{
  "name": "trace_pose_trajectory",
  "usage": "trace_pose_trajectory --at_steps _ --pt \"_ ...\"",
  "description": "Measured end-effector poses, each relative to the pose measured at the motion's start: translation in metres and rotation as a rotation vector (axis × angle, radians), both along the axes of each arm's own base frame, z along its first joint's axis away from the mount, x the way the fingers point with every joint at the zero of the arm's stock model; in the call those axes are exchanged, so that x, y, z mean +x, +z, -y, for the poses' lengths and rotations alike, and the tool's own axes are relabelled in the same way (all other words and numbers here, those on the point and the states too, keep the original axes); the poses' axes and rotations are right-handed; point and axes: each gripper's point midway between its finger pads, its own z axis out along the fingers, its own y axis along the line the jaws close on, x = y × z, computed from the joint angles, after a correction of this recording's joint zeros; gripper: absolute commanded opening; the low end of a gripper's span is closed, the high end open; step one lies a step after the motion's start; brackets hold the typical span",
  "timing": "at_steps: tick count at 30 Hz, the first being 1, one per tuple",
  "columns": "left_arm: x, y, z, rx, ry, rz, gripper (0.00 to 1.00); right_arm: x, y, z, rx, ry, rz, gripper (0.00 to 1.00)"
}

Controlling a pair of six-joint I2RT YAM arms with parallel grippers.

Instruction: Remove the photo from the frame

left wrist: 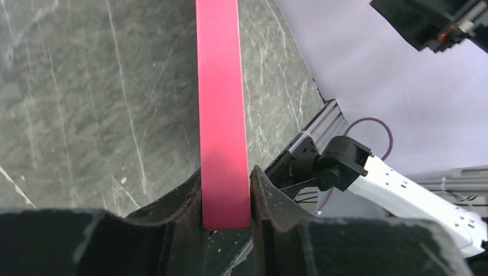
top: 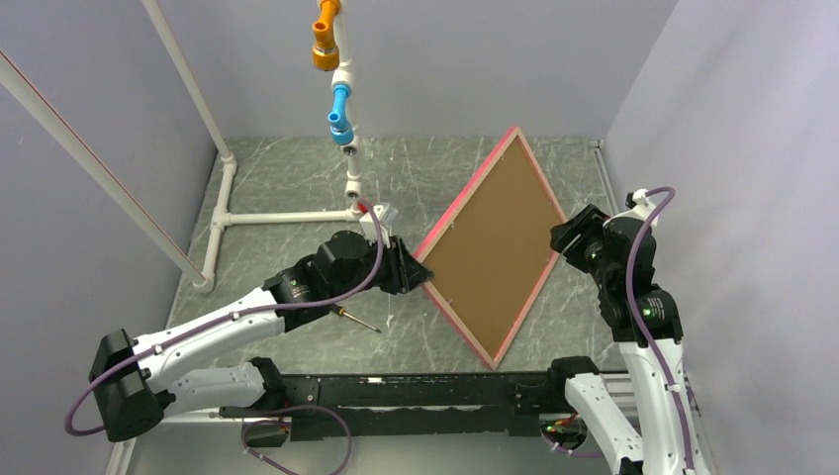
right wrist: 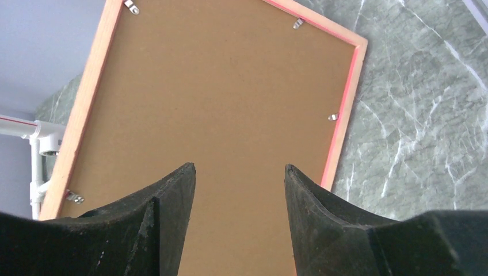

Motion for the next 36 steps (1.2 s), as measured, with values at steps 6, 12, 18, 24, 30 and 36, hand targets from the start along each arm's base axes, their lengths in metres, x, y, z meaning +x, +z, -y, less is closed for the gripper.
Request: trace_pose_trajectory --at_steps 6,12,18,24,30,36 --pt "0.008 -0.036 -0.019 -0.098 0.082 -0.17 0.0 0.0 -0.009 -0.001 0.0 0.003 -0.021 0.6" --pt "0.015 -0.068 -0.035 -0.182 0.142 -0.285 0.0 0.0 -0.016 -0.002 0.0 0.008 -0.039 0.6" --pt "0.019 -0.099 -0.037 -0.265 0.187 -0.358 0.0 0.0 -0.02 -0.005 0.008 0.024 -0.046 0.6" --pt "0.029 -0.115 -0.032 -0.329 0.233 -0.387 0.0 0.0 -0.029 -0.008 0.015 0.04 -0.073 0.6" --pt "0.041 -0.134 -0.022 -0.381 0.284 -0.426 0.0 0.001 -0.032 -0.01 0.015 0.05 -0.086 0.61" --pt "0.051 -0.139 0.014 -0.406 0.273 -0.453 0.0 0.0 -0.032 -0.009 0.01 0.052 -0.085 0.62"
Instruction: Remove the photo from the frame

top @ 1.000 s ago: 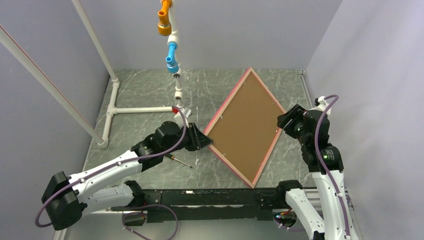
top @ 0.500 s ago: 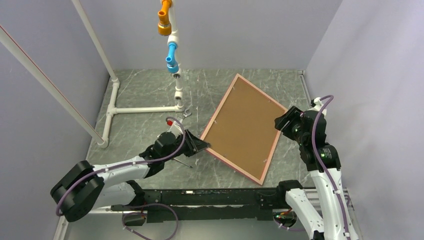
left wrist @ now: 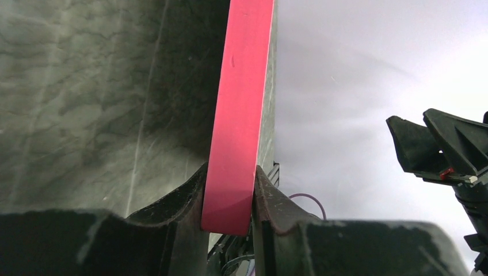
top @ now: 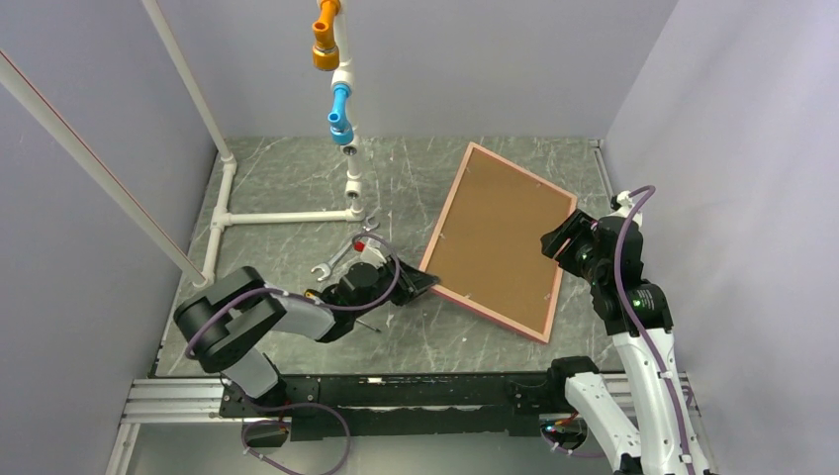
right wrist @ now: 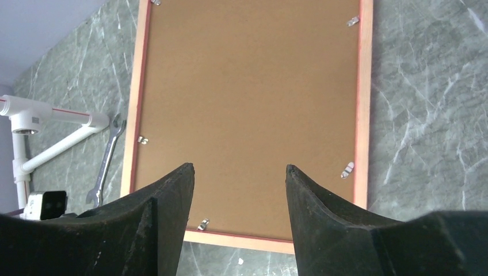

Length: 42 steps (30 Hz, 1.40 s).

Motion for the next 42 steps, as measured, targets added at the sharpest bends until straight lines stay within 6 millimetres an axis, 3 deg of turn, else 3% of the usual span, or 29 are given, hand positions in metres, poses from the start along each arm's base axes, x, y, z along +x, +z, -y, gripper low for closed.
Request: trace_pose_trajectory --at_steps 12,19,27,29,31,32,35,38,42 --pt "-0.001 -0.025 0.048 -0.057 -0.076 -0.085 0.0 -0.001 0.0 0.0 -0.009 0.007 0.003 0.62" --pt "-0.004 -0.029 0.053 -0.039 -0.108 -0.108 0.01 -0.001 -0.002 0.001 -0.017 0.012 0.0 0.64" --pt "-0.003 -0.026 0.05 0.007 -0.119 -0.135 0.19 -0.001 -0.01 -0.002 -0.019 0.032 -0.024 0.64" --pt "-0.002 -0.029 0.046 0.019 -0.12 -0.153 0.19 -0.001 -0.01 -0.003 -0.02 0.036 -0.024 0.64" --pt "-0.002 -0.032 0.043 0.032 -0.121 -0.172 0.27 -0.001 -0.012 -0.003 -0.02 0.041 -0.027 0.64" --pt "-0.003 -0.034 0.041 0.04 -0.123 -0.184 0.36 -0.001 -0.013 -0.003 -0.02 0.042 -0.028 0.64" --pt "-0.005 -0.045 0.036 0.084 -0.124 -0.204 0.5 0.0 -0.019 -0.005 -0.018 0.049 -0.042 0.64" --pt "-0.015 -0.077 0.019 0.206 -0.118 -0.26 0.56 0.001 -0.025 -0.006 -0.015 0.058 -0.058 0.64" --pt "-0.016 -0.072 0.013 0.252 -0.121 -0.237 0.6 0.001 -0.028 -0.008 -0.012 0.065 -0.064 0.64"
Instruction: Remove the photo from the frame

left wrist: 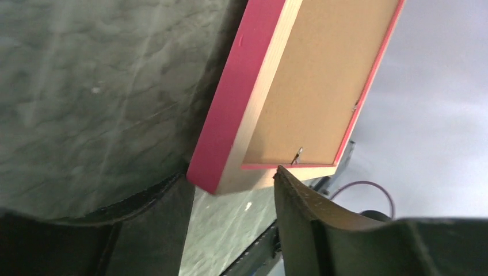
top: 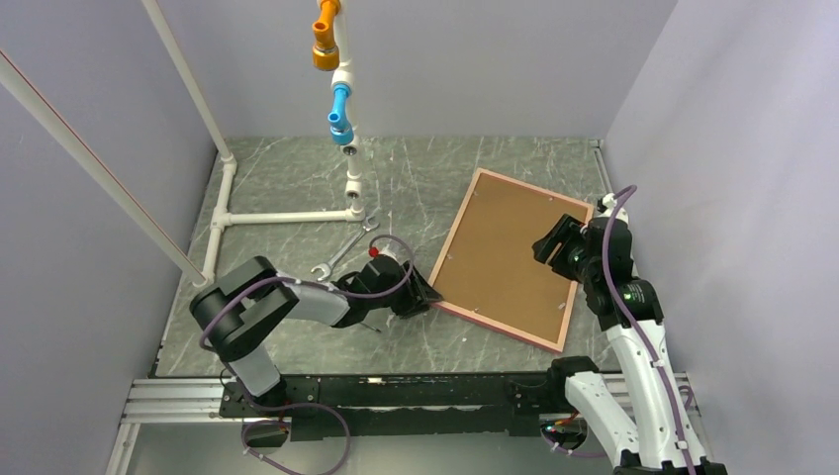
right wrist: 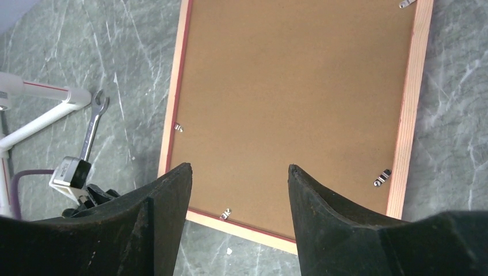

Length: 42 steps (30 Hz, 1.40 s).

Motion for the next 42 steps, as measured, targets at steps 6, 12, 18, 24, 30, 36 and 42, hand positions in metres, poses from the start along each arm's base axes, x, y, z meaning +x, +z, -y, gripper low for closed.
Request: trace_pose_trajectory --at_steps 6,12,18,24,30,36,42 --pt "0.0 0.009 -0.024 0.149 0.015 0.036 0.85 0.001 -0.002 0.0 0.0 0.001 0.007 0.66" --pt "-0.008 0.026 -0.069 0.323 0.046 0.084 0.9 0.001 -0.025 -0.006 0.004 0.041 -0.054 0.86" --pt "-0.02 0.056 -0.129 0.39 0.146 0.125 0.99 0.012 -0.064 -0.018 0.03 0.096 -0.214 1.0" --pt "-0.022 0.039 -0.2 0.594 0.278 0.014 0.99 0.011 -0.075 -0.054 0.168 0.255 -0.225 1.0" --pt "-0.026 0.021 -0.238 0.655 0.36 -0.091 0.99 0.007 -0.07 -0.081 0.264 0.397 -0.19 1.0" --pt "-0.033 -0.001 -0.257 0.625 0.496 -0.201 0.99 -0.001 -0.053 -0.097 0.256 0.487 -0.128 1.0" --pt "-0.024 -0.005 -0.26 0.639 0.588 -0.272 0.98 -0.016 -0.048 -0.119 0.233 0.577 -0.115 1.0"
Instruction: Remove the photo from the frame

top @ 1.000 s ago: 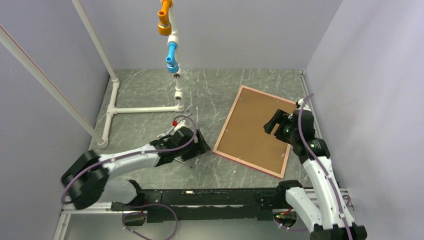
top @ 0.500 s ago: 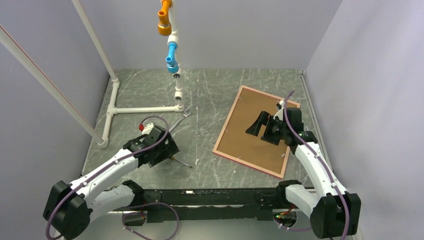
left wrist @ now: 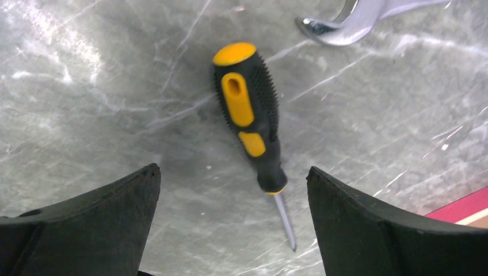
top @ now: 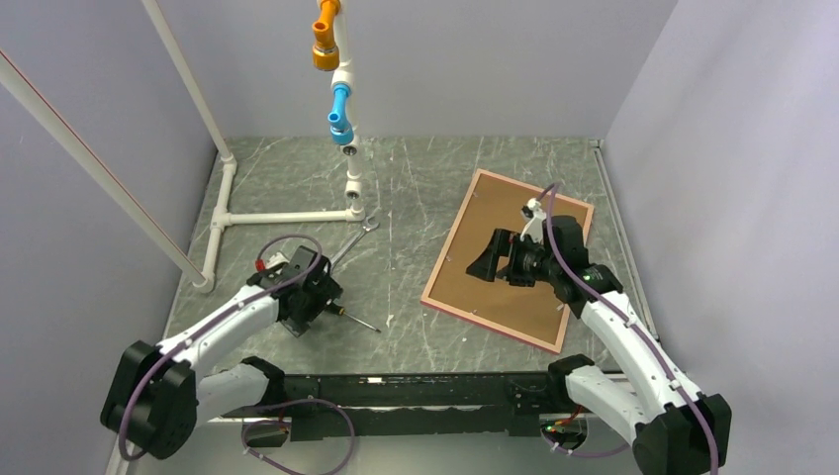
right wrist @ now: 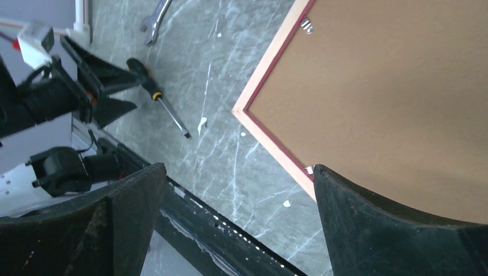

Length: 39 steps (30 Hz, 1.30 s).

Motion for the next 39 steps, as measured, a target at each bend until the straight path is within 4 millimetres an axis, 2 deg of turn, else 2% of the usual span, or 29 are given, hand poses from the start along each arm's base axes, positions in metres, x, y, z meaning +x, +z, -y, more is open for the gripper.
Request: trace_pose_trajectory --at_steps 4,7,9,12,14,15,18,22,26,29,34,36,39 --pt "0.015 0.003 0.002 0.019 0.043 -0.044 0.94 -0.007 -0.002 -0.011 -0.005 0.04 -0.01 1.0" --pt "0.026 -0.001 0.002 0.044 0.061 -0.093 0.8 -0.008 -0.003 -0.014 -0.006 0.047 -0.01 1.0" --pt "0.029 -0.008 0.001 0.06 0.072 -0.13 0.74 -0.008 -0.003 -0.016 -0.006 0.054 -0.009 1.0" --pt "0.026 -0.018 -0.002 0.082 0.085 -0.178 0.72 -0.007 0.0 -0.017 -0.011 0.056 -0.002 1.0" --pt "0.027 -0.017 -0.002 0.079 0.095 -0.177 0.67 -0.006 0.003 -0.017 -0.013 0.055 0.009 1.0" --pt "0.026 -0.018 -0.003 0.081 0.099 -0.179 0.63 -0.006 0.004 -0.017 -0.016 0.053 0.015 1.0" --pt "0.023 -0.019 -0.006 0.092 0.102 -0.189 0.42 -0.006 0.004 -0.017 -0.022 0.05 0.02 1.0" --pt "0.022 -0.02 -0.008 0.104 0.1 -0.192 0.28 -0.006 0.003 -0.017 -0.028 0.051 0.02 1.0" --pt "0.021 -0.018 -0.008 0.093 0.095 -0.165 0.22 -0.008 0.002 -0.02 -0.034 0.061 0.021 1.0" --pt "0.02 -0.017 -0.009 0.079 0.074 -0.123 0.14 -0.009 -0.001 -0.022 -0.044 0.069 0.013 1.0" --pt "0.005 -0.011 -0.009 0.046 -0.04 -0.056 0.01 -0.011 -0.012 -0.029 -0.061 0.093 -0.026 1.0" --pt "0.004 -0.002 -0.005 0.02 -0.108 -0.008 0.0 -0.013 -0.016 -0.032 -0.067 0.105 -0.04 1.0" --pt "0.013 0.02 0.008 -0.032 -0.213 0.113 0.0 -0.015 -0.019 -0.037 -0.064 0.122 -0.054 1.0"
